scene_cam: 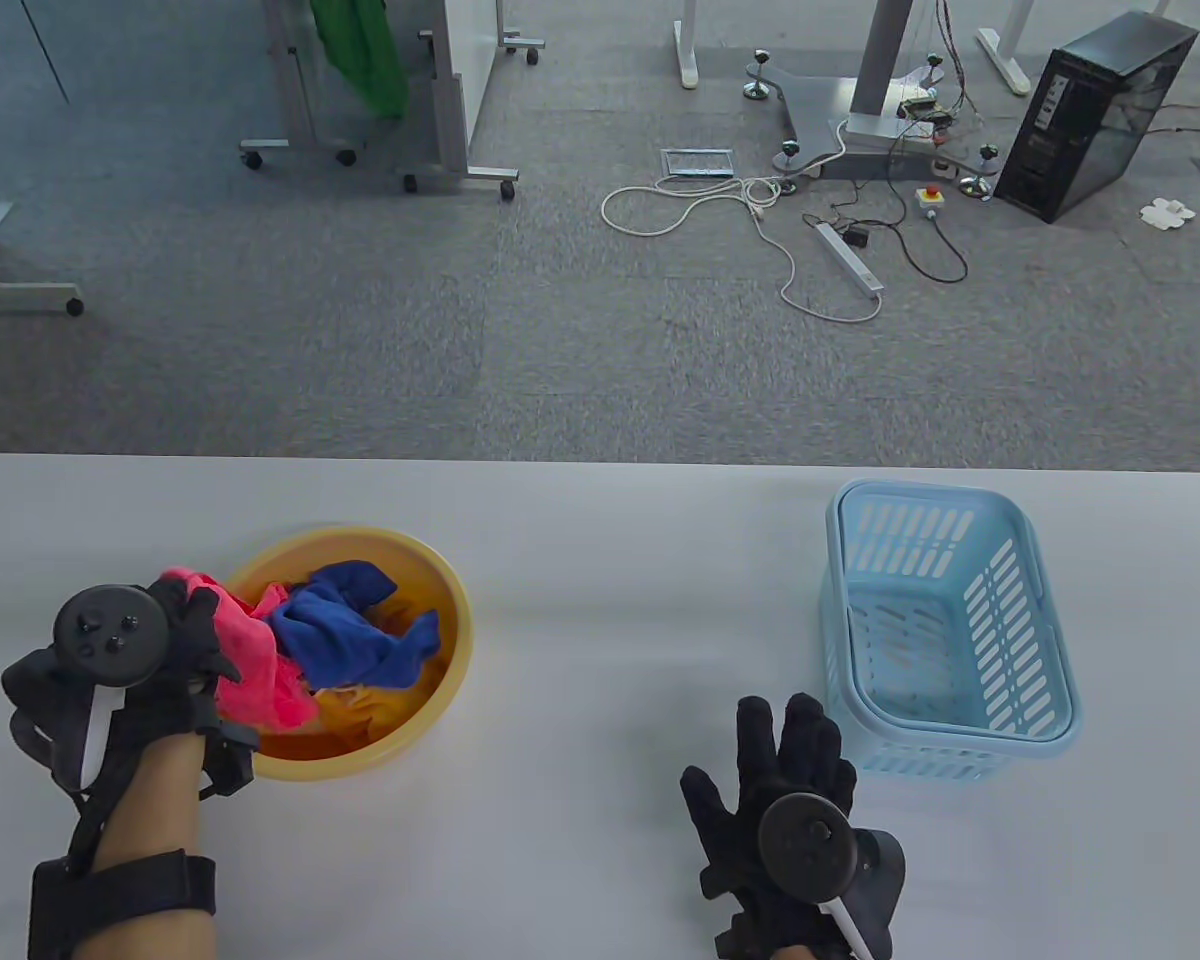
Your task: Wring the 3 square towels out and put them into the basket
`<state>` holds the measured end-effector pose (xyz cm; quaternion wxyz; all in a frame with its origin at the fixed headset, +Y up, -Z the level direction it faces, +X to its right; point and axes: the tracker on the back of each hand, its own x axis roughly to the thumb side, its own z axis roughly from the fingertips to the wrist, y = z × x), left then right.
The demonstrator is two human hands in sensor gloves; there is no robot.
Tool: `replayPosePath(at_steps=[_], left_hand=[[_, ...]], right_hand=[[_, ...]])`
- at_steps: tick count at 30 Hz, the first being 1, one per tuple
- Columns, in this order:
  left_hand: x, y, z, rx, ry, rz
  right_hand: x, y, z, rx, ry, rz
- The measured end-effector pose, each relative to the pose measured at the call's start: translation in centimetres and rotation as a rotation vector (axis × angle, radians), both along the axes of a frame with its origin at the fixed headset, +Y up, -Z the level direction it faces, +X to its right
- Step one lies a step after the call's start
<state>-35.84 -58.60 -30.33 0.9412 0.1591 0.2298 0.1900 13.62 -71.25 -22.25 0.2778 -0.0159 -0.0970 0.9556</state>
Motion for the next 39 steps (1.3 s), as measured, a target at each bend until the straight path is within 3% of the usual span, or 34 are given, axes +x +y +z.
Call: replayPosePath(at_steps=[14,20,25,39], left_hand=[[1.7,5.6,1.5,0.271,-0.068,0.224],[3.1,8.3,2.0,0.309,-0.104,0.176],[4.3,10.0,2.2,0.376,-0.163,0.235],[8.2,12.1,1.6,0.426,-0.340,0.249]], right_hand=[[0.3,0.3,0.0,0.016,0.005,-0.034],[0.3,0.3,0.1,0.017,0.009,-0.037],[0.4,0.4,0.1,0.017,0.013,-0.046],[0.7,0.6,0.1,0.014,0.023,-0.086]])
